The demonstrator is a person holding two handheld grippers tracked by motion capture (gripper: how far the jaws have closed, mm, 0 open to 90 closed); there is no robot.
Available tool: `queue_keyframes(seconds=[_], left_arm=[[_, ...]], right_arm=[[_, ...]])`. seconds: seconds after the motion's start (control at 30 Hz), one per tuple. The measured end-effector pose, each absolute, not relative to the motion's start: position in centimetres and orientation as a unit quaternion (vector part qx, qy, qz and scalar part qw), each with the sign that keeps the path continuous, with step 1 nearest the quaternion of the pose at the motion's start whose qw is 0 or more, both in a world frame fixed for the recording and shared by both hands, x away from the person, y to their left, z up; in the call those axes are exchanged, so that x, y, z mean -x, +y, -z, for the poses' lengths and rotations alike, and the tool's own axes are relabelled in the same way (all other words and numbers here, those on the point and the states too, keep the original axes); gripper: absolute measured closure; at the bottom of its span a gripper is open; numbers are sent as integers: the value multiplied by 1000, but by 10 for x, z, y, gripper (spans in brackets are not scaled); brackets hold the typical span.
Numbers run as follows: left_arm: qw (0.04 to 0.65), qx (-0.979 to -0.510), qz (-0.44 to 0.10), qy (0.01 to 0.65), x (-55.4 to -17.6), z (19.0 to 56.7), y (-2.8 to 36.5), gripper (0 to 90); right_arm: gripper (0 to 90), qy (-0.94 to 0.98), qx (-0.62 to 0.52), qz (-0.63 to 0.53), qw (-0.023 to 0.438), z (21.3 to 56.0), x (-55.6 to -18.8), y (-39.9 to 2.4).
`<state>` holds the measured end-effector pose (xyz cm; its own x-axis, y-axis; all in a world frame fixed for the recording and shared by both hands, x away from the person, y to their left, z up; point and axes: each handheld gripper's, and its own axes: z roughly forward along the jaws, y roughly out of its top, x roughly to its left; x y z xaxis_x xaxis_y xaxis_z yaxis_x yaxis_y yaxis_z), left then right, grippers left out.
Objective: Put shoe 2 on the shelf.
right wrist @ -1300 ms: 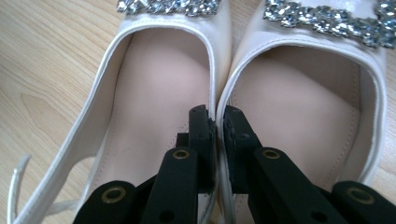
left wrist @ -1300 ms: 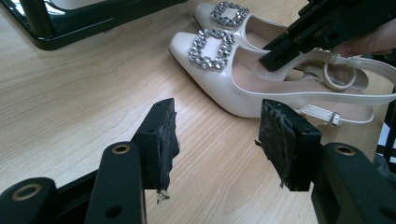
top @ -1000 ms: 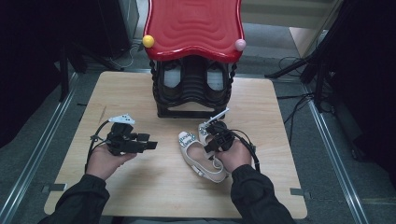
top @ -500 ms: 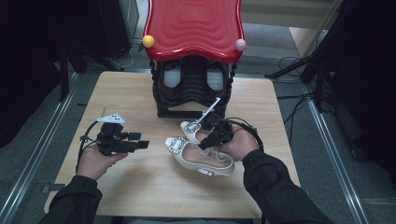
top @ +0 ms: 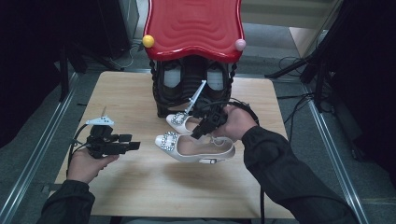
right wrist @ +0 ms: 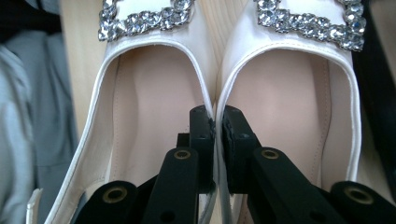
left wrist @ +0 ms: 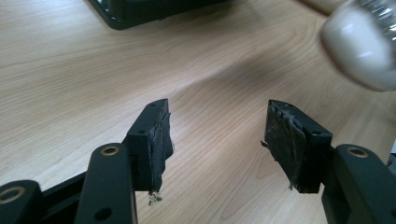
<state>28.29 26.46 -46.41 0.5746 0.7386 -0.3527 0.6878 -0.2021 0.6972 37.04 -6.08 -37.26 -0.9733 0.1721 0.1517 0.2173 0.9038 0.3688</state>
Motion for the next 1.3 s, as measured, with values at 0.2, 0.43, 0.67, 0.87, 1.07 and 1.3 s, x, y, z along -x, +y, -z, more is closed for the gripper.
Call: queue_keyframes(seconds=[0.2,0.43,0.67,0.87,1.07,1.3], left_arm=[[434,-769,-31,468,-280,465,269,409],[432,-770,-29,469,-279,465,270,409],[432,-772,-29,464,-280,465,266,409],[433,-773,-28,463,-283,466,264,409],[428,-780,-24,455,-285,466,261,410],[431,-781,-22,451,-288,466,259,410]], right_arm=[[862,-974,79,202,57,334,-370,-49],[863,-960,116,249,58,292,-368,-49],[863,-921,156,351,59,257,-369,-60],[864,-888,182,419,57,229,-372,-71],[865,-851,225,473,42,207,-380,-82],[865,-808,280,518,35,185,-399,-88]])
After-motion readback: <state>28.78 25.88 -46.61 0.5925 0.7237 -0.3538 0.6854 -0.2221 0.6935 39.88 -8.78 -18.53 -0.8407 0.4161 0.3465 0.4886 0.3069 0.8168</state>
